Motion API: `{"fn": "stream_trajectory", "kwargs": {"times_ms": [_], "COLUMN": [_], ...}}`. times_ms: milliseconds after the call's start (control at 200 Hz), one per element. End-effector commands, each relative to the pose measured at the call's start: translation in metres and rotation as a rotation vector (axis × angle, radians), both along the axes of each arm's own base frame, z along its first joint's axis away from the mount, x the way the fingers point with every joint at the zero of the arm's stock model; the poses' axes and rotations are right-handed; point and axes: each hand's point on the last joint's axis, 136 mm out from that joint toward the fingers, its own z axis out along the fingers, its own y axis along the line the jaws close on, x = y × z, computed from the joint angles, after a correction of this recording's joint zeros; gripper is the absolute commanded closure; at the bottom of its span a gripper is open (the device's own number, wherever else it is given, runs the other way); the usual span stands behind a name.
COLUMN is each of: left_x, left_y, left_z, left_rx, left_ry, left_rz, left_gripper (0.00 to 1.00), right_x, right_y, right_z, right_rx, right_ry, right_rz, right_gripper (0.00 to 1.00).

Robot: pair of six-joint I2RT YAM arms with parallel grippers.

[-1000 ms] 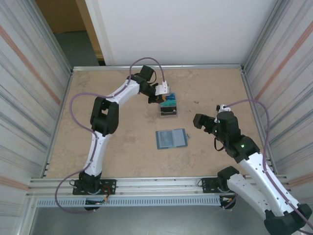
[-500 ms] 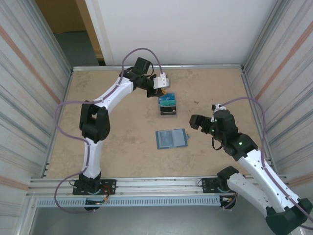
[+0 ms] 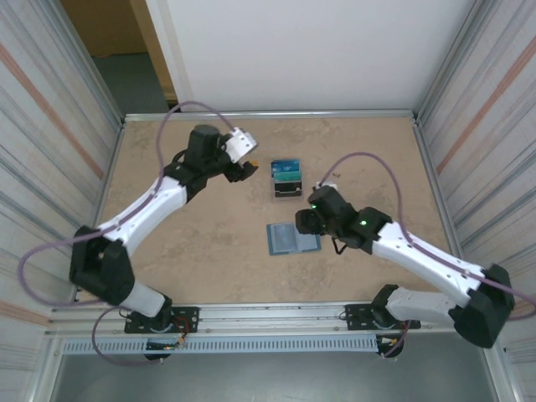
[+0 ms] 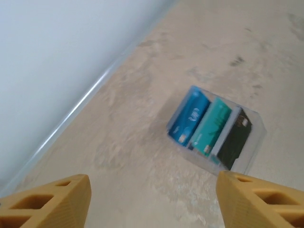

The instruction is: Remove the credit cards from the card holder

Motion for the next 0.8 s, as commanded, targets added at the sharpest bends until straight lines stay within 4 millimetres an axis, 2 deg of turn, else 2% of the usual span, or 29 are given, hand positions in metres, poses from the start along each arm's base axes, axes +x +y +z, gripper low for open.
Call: {"fn": "stream_trajectory", "kwargs": {"times_ms": [0,130,226,306,426,576,797], "left_x": [-0.004,-0.03,-0.047,-0.055,-0.064,-0.07,-0.069], "left_y": [0.051,0.088,0.097,0.099,0.097,0.101,0.099], "left_z": [0.013,-0.002,-0.016,-0.029,-0.045,-0.064,-0.073], "left_rx": [-0.22,-0.356,-0.419,-0.45,-0.466,-0.477,-0.466], "left_ry": [0.001,0.025,0.075,0.126,0.178,0.218,0.242], "left_rz": [0.318,0.507,0.554,0.574,0.571,0.601,0.605], "left_gripper": [0.23,0.19,0.13,0.04,0.01,0.01,0.01], "right_x": [-0.001,-0.004,-0.007,-0.008,-0.007,-0.005,-0.007], "right_y": [0.021,0.055,0.074,0.084,0.087,0.092,0.088], "right_z": [-0.015,-0.043,-0.06,-0.075,-0.093,-0.106,-0.123], "right_rx": [-0.059,-0.103,-0.136,-0.163,-0.207,-0.219,-0.198], "right_ry": [0.056,0.129,0.171,0.207,0.247,0.272,0.327], "right_rz": [0.03,0.102,0.143,0.161,0.153,0.15,0.108], "right_gripper": [0.25,0.37,0.47,0.53,0.56,0.56,0.58]}}
